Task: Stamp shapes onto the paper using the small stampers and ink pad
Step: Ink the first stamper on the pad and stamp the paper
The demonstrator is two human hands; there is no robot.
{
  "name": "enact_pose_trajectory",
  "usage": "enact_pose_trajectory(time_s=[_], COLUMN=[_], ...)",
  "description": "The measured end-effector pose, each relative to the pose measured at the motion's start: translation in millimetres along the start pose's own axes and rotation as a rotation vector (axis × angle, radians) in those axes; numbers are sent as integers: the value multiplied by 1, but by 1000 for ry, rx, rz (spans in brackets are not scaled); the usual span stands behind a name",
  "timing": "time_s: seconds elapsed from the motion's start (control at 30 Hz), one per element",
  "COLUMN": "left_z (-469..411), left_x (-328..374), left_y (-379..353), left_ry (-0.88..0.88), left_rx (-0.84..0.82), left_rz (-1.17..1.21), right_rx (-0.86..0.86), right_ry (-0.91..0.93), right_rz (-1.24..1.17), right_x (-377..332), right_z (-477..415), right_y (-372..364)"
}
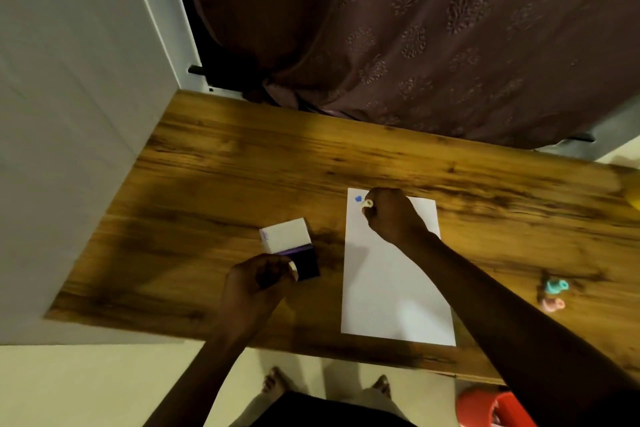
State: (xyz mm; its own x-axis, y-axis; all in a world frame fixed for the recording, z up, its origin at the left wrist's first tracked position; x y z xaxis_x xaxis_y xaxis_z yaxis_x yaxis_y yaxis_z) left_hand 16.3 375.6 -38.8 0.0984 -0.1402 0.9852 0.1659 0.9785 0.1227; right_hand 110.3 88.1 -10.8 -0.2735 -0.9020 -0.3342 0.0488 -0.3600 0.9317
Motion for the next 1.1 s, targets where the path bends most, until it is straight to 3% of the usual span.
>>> enact_pose_trajectory(time_s=[0.6,0.77,1.1], left_z=[-1,2,7], left_x=[3,8,28], left_y=[3,0,-1], left_ry=[51,76,31], left_rx=[16,1,42], left_rz=[29,-62,-81], right_rx=[23,48,2], right_ry=[37,30,42], right_rz=[29,50,90], right_x=[3,2,0], right_z=[-7,-9,-13], right_y=[-31,-33,-28])
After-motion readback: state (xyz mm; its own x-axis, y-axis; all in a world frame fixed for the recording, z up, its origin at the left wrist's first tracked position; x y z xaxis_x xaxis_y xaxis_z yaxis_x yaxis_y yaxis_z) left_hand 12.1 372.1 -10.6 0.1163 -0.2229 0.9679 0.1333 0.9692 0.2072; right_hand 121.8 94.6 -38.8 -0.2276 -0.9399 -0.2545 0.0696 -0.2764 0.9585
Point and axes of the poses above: each hand's wrist, its own z-axis away from the middle knuckle, its own y-axis out of the back of the hand, x = y × z, the point moved 3 cm from there along -z, towards the middle knuckle, and after that the axes turned 8 degrees about -y, right-handed, at the moved point
